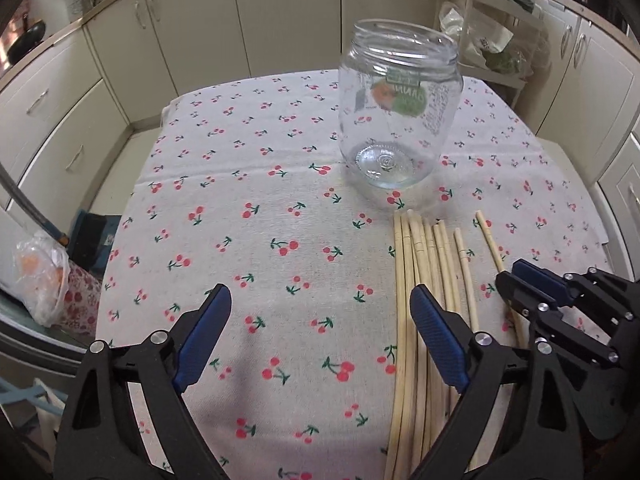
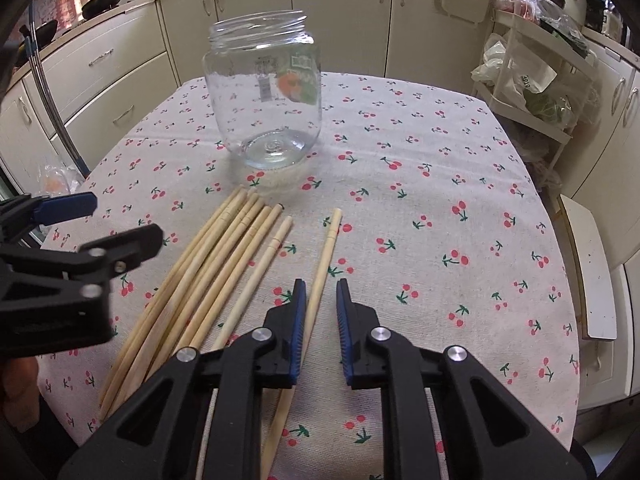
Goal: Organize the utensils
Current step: 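Lower both grippers, open, toward the bundle of wooden sticks, then close the right gripper on one wooden stick while the left gripper grasps another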
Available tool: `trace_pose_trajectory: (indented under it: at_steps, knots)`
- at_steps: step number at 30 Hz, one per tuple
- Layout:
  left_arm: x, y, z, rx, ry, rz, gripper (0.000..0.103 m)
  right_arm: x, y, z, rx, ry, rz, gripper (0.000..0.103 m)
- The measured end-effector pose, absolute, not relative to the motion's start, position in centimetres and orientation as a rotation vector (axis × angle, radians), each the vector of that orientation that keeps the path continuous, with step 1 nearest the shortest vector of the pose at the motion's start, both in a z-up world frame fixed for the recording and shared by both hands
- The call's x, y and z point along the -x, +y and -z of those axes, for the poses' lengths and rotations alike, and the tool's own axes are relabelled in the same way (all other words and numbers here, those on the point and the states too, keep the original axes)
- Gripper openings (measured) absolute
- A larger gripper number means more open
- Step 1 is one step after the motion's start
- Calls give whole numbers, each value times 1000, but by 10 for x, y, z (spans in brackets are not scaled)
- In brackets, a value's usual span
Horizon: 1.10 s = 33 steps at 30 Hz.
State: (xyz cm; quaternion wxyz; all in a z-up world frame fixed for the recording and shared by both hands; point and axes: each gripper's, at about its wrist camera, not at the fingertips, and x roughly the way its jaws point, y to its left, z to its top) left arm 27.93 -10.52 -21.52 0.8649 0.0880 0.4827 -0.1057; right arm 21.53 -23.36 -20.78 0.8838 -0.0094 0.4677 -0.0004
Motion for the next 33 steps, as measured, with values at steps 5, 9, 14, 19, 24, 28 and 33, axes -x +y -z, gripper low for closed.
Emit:
trace_pose_trajectory:
  at_steps: [5,9,14,19,24,28,33]
  knots:
    - [-287,-115,226,-229,1018,212,85,-214,-235,208,16,969,-6,16]
    - [-290,-116,232,-240,1025,203,85,-214,-236,209,10,967,-13,17]
    - [-290,-118,228,-234,1018,216,85,-213,-237,209,1,965,-15,18]
    - [-291,-121,233,-254,1018,208,85,-213,-237,209,0,966,-17,18]
    - [-294,-125,232,-276,999,177,85,-218,-236,209,2,966,-12,19]
    - [-295,-125,231,-296,1000,152,81,-220,-235,209,12,969,-18,19]
    - [-297,-105,231,-202,1045,157,75,-219,-237,209,15,970,-29,19]
